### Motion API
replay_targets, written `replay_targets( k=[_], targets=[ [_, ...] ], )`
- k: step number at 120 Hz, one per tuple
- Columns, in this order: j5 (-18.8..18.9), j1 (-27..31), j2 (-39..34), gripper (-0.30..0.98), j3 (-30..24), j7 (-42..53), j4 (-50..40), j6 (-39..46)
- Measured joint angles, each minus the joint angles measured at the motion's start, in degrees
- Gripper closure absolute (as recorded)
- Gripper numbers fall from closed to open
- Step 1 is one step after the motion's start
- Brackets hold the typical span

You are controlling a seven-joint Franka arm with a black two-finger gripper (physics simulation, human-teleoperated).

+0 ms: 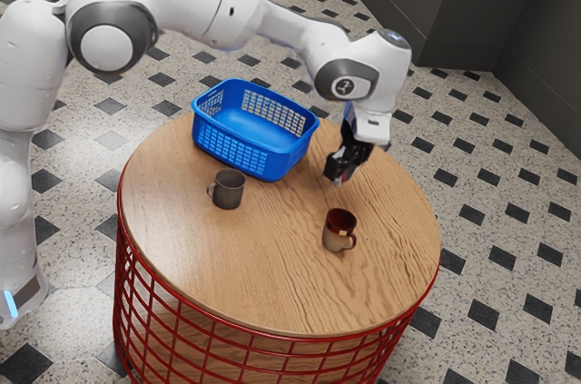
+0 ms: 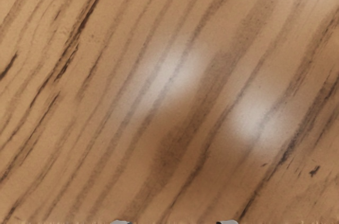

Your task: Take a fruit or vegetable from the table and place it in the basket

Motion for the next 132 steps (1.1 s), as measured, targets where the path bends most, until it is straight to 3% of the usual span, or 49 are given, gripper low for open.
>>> replay_targets(
  k=[45, 72, 104, 119, 132],
  targets=[
    [-0.07, 0.09, -7.16, 0.53, -0.82, -0.04, 2.18, -4.68],
    [-0.10, 0.82, -14.24, 0.53, 7.34, 0.15, -5.71, -6.36],
    [0.06, 5.59, -18.43, 0.53, 11.74, 0.73, -11.08, -7.28],
    [0.23, 8.67, -18.51, 0.24, 11.71, 0.98, -11.70, -7.51],
    [0.32, 9.88, -18.48, 0.11, 11.72, 1.15, -11.76, -7.70]
  ],
)
